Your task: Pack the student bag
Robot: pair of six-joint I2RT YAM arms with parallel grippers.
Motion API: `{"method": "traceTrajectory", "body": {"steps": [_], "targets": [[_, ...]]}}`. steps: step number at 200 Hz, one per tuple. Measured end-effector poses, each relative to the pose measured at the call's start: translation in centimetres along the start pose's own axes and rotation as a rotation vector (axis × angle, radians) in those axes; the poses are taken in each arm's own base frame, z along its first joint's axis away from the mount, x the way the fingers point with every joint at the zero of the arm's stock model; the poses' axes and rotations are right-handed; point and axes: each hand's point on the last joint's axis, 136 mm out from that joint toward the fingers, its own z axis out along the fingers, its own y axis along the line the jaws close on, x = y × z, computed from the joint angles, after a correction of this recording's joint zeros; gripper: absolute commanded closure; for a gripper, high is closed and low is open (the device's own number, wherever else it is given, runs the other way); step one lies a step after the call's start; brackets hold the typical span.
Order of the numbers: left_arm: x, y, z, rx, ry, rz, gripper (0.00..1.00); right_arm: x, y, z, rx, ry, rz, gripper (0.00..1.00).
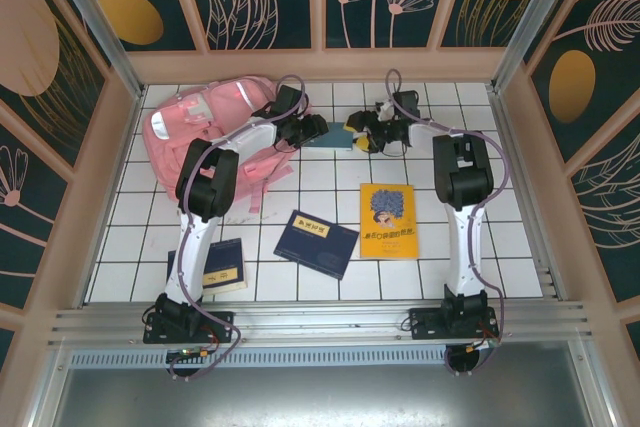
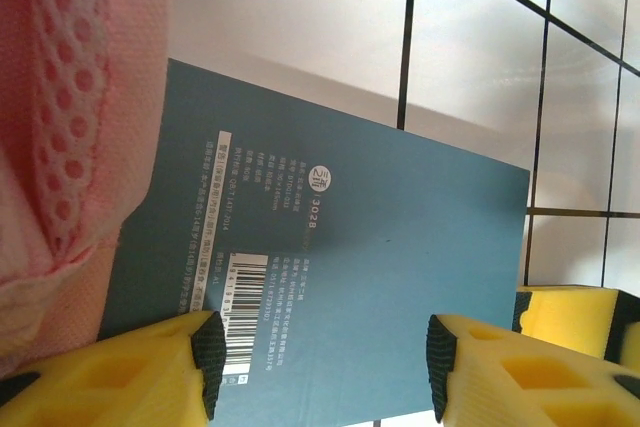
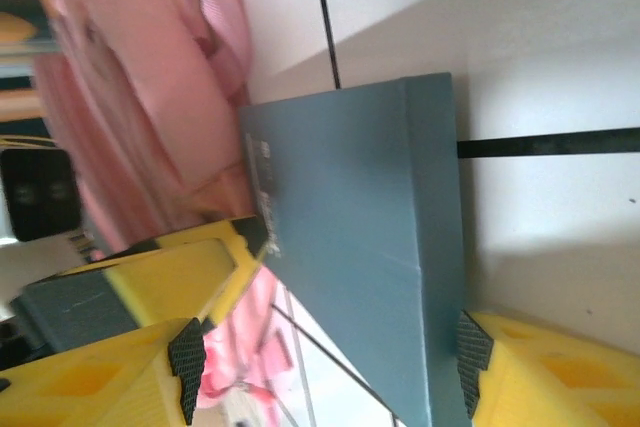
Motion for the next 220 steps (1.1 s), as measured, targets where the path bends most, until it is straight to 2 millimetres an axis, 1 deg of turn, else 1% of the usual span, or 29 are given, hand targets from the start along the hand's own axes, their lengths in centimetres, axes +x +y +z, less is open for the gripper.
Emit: {"method": "traceTrajectory", "body": {"steps": [31,64,92,126,138,159,177,206,220], "targets": [[-0.1,0.1,0.0,0.016,0.0,-0.008,0.44,-0.3,0.5,-0.3,-0.072,-0.018,0.052,0.34],[-0.6,0.3,0.0,0.025,-0.016,-0.009,0.44,-0.4,0.6,0.0,-0.107,-0.015,0.109,0.35],[-0.9,0.5,-0.1,0.034,-0.026,-0.009,0.45,-0.4,0.7,0.4,-0.12,-0.005,0.114,0.35],[-1.3,0.8,-0.2,0.041,-0.039,-0.012,0.46,-0.4,1.0,0.9,-0.145,0.003,0.114,0.41],[-1.4,0.8,-0.2,0.04,-0.042,-0.012,0.43,-0.3,1.0,1.1,-0.143,0.002,0.115,0.42],[-1.6,0.8,-0.4,0.022,-0.046,0.002,0.4,-0.2,0.7,1.4,-0.095,-0.004,0.086,0.42],[-1.6,1.0,-0.7,-0.023,-0.044,0.014,0.37,0.2,0.5,2.0,-0.014,-0.016,0.035,0.42],[-1.5,1.6,-1.8,-0.105,-0.016,0.015,0.34,1.5,0.5,2.8,0.083,-0.01,-0.043,0.41],[-2.1,2.1,-2.5,-0.138,-0.012,0.02,0.33,1.7,0.4,3.0,0.115,-0.01,-0.075,0.41]]}}
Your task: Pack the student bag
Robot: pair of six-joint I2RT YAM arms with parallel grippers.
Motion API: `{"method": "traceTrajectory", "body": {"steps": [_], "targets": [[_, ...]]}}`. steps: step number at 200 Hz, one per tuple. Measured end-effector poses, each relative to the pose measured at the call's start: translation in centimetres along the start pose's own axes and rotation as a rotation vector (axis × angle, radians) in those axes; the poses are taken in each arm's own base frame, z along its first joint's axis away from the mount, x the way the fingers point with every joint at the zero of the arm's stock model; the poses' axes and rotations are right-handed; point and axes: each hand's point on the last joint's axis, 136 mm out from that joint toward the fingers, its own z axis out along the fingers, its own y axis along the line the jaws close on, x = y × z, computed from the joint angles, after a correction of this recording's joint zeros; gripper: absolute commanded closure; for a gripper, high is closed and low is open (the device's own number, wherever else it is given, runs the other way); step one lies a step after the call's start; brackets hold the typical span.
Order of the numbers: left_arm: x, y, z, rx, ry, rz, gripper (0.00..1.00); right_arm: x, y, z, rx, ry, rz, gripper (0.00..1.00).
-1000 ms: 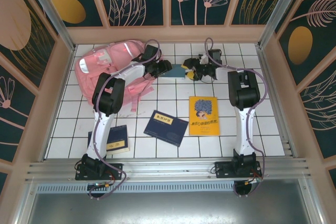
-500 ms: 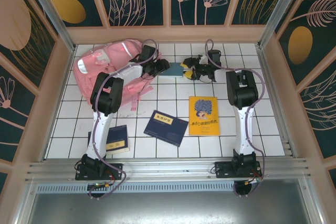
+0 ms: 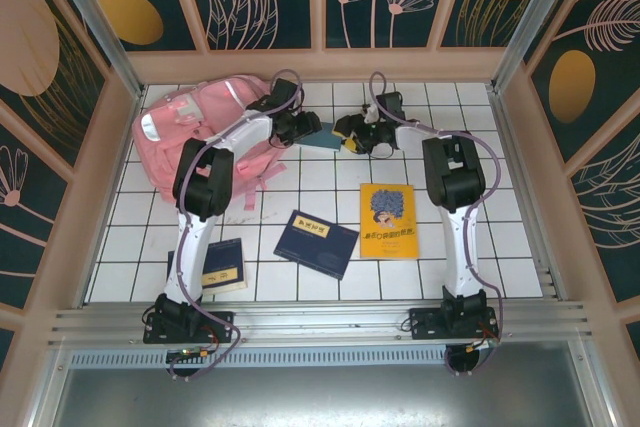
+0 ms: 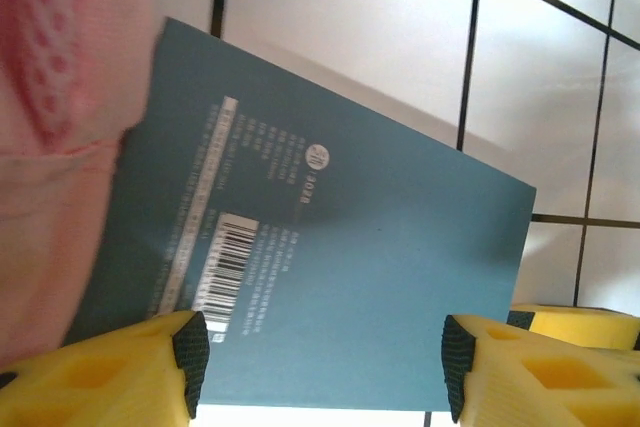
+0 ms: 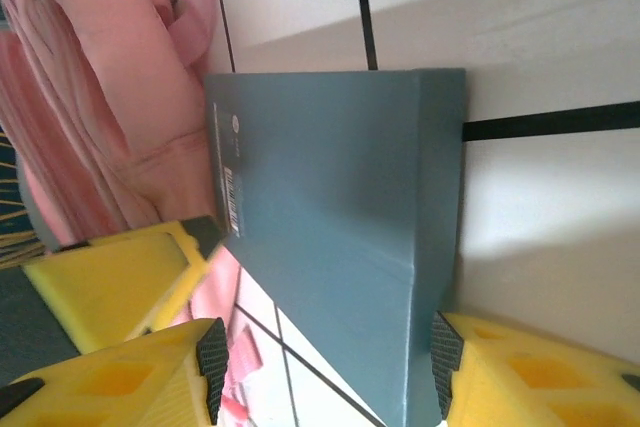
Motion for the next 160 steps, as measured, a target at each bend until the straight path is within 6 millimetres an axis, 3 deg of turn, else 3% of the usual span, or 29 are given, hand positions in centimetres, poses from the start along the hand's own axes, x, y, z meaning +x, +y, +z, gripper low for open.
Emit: {"method": "traceTrajectory", "body": {"steps": [41,102,160], "targets": [[-2.3,1.4,-0.1,-0.068,-0.018,0.03,0.3,0.3,-0.1,0.2,0.043,0.005,-0.053,0.4],[-2.6,2.3,1.2,-0.115,-0.011,0.073,0.26,0.4,0.0,0.2,0.074,0.011,-0.092,0.4],[-1.5,1.3,2.2,-0.104,0.002,0.122,0.23,0.6,-0.1,0.2,0.095,0.02,-0.093,0.36]]}}
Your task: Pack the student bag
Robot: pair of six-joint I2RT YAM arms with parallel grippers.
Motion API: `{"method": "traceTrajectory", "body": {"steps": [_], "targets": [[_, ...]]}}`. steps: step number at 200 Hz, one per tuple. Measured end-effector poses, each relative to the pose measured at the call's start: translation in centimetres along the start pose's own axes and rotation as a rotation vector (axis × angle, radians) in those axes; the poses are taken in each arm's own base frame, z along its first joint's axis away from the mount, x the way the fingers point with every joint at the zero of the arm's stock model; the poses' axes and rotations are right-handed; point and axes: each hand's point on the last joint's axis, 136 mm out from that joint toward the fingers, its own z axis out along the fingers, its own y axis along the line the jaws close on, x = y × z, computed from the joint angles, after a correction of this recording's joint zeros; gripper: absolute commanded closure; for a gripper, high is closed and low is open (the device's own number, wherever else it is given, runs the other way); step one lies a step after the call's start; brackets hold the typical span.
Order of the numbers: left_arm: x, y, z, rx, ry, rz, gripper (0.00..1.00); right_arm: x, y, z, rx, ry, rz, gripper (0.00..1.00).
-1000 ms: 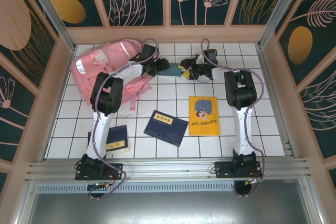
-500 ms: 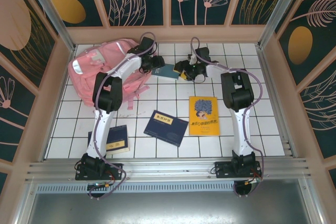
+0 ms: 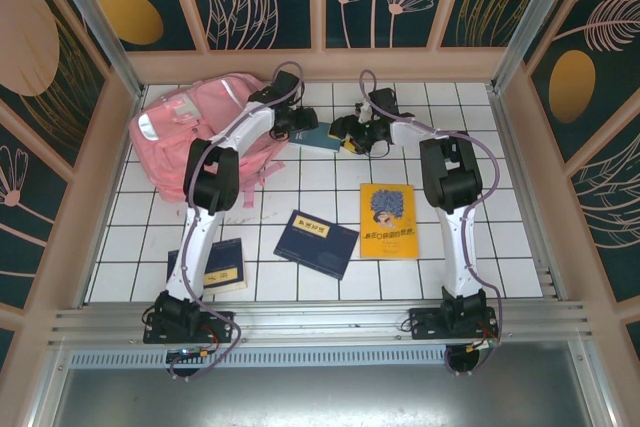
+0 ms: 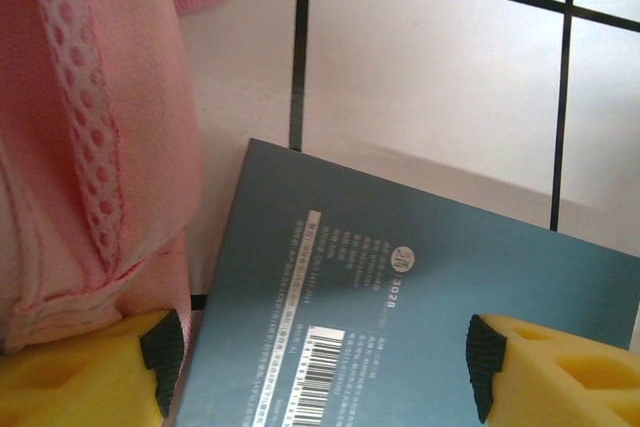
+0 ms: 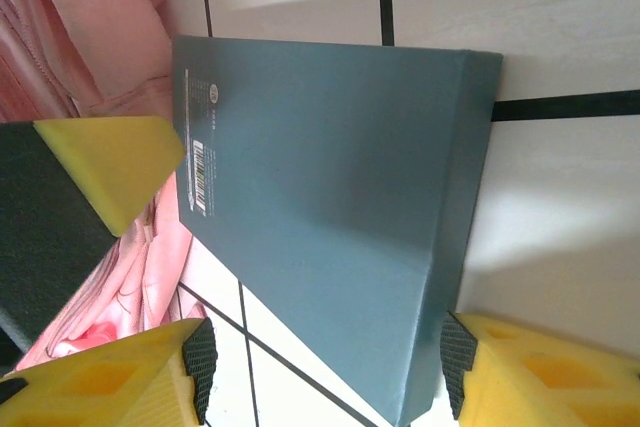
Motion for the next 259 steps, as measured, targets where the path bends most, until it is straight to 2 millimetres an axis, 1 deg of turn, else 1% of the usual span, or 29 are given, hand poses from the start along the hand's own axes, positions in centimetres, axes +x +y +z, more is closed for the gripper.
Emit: {"method": "traceTrajectory", "body": {"steps": [20,33,50,78,97,106,120,140,162,174,189,211,235,248,259], "targets": [[0.3,-0.1,0.3,0.017,-0.011,0.003,0.23,0.1,-0.4,-0.5,-0.006,-0.014,0.017,0.36],[0.4,-0.4,0.2,0.044,-0.018,-0.002,0.23,0.4,-0.8,-1.3,-0.002,-0.022,0.044,0.36],[0.7,-1.0,0.1,0.091,-0.017,-0.01,0.23,0.6,-2.0,-2.6,0.008,-0.033,0.097,0.35],[1.7,-3.3,0.1,0.182,0.01,-0.007,0.23,0.6,-3.4,-4.3,0.011,-0.056,0.139,0.34],[3.0,-5.4,0.1,0.238,0.038,0.009,0.23,0.5,-3.6,-4.6,0.008,-0.055,0.142,0.34],[3.4,-6.0,0.2,0.244,0.036,0.02,0.23,0.5,-3.7,-4.6,0.021,-0.054,0.142,0.34],[3.4,-6.2,0.2,0.25,0.036,0.021,0.23,0.2,-4.0,-4.9,0.034,-0.049,0.151,0.34],[3.4,-6.2,0.2,0.25,0.037,0.022,0.23,-0.1,-4.1,-4.6,0.054,-0.016,0.155,0.34],[3.4,-6.2,0.2,0.25,0.037,0.023,0.23,-1.0,-4.2,-4.5,0.082,-0.016,0.123,0.33],[3.4,-6.2,0.2,0.251,0.037,0.023,0.23,-1.0,-4.2,-4.5,0.077,-0.014,0.109,0.33],[3.4,-6.2,0.3,0.25,0.038,0.022,0.23,-1.0,-3.9,-4.5,0.027,0.0,0.109,0.35],[3.5,-6.5,0.5,0.257,0.045,0.026,0.24,-1.5,-3.2,-4.6,-0.108,0.008,0.103,0.35],[3.7,-6.9,0.6,0.261,0.048,0.036,0.24,-1.4,-2.6,-4.5,-0.194,-0.002,0.088,0.37],[3.8,-7.0,0.6,0.263,0.05,0.042,0.24,-1.4,-2.5,-4.5,-0.218,-0.006,0.088,0.38],[3.9,-6.9,0.6,0.26,0.049,0.042,0.24,-1.3,-2.7,-4.5,-0.205,-0.006,0.085,0.39]]}}
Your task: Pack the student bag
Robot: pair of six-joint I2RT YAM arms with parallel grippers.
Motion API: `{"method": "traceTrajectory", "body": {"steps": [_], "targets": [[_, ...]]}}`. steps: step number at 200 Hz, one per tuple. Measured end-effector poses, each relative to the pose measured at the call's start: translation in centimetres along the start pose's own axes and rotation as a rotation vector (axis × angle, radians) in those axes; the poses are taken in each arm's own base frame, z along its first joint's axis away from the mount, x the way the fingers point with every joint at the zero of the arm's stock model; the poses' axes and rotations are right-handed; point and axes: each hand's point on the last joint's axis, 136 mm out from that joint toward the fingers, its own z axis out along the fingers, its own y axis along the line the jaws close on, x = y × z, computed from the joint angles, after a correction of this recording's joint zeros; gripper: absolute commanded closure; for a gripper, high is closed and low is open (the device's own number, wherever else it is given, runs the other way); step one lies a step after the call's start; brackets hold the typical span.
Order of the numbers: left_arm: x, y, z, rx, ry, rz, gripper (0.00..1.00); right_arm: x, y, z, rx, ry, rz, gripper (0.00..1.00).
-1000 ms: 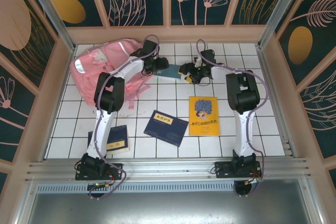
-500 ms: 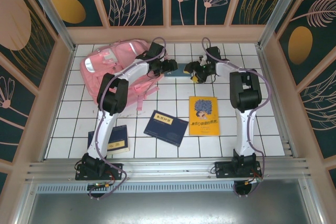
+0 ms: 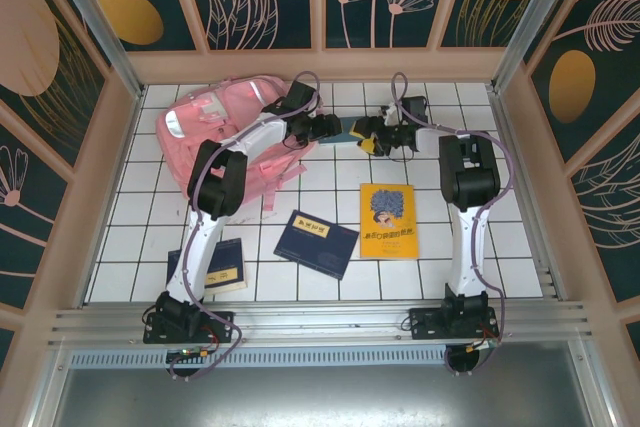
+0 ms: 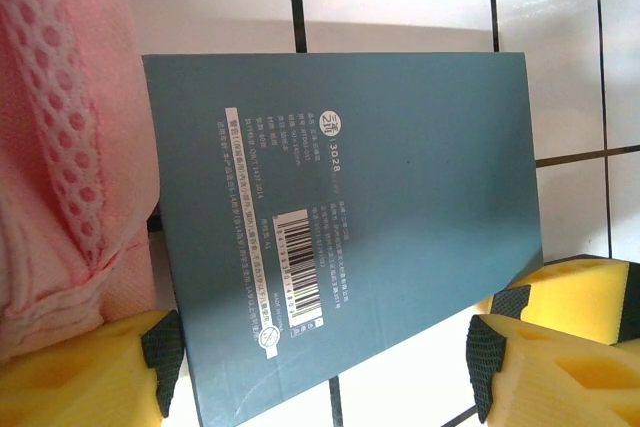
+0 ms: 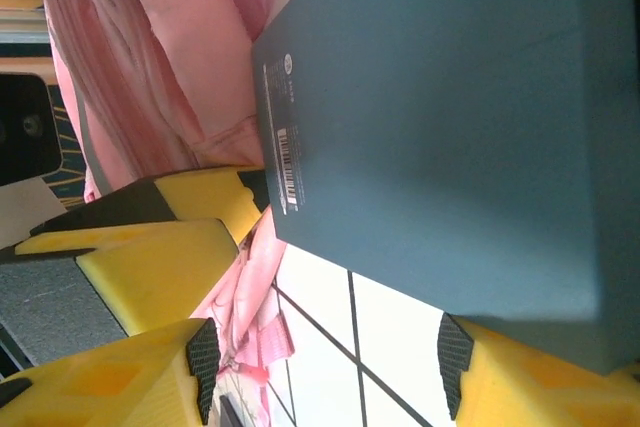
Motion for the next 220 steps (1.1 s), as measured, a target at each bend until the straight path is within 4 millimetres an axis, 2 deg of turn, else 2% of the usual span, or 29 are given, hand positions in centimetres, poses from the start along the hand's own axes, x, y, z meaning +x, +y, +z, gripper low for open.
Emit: {"method": "traceTrajectory", "body": {"steps": [29,55,78,103,117,136,155,175,220], "targets": [[-0.2,0.3,-0.2,0.014,-0.01,-0.006,0.24,0.2,-0.2,-0.4,0.138,-0.032,-0.071,0.38],[-0.3,0.5,-0.6,0.033,-0.014,-0.013,0.24,-0.2,1.3,-2.6,0.246,-0.096,-0.152,0.37],[-0.3,0.5,-0.7,0.037,-0.011,-0.017,0.24,-3.4,2.9,-4.3,0.321,-0.163,-0.22,0.37],[-0.4,0.4,-0.8,0.035,-0.01,-0.018,0.24,-7.4,4.2,-4.6,0.361,-0.208,-0.286,0.36],[-0.4,0.5,-0.8,0.029,-0.003,-0.022,0.24,-9.1,3.8,-4.3,0.383,-0.206,-0.298,0.36],[-0.4,0.5,-0.8,0.024,0.004,-0.027,0.24,-10.5,2.2,-3.6,0.424,-0.187,-0.293,0.35],[-0.4,0.5,-0.7,0.018,0.011,-0.031,0.24,-10.4,0.1,-3.1,0.454,-0.143,-0.253,0.35],[-0.5,0.6,-0.6,0.009,0.02,-0.037,0.24,-9.3,-1.7,-2.7,0.475,-0.089,-0.211,0.35],[-1.0,0.6,-0.3,0.001,0.027,-0.045,0.24,-7.7,-2.3,-1.4,0.447,-0.013,-0.178,0.35]]}}
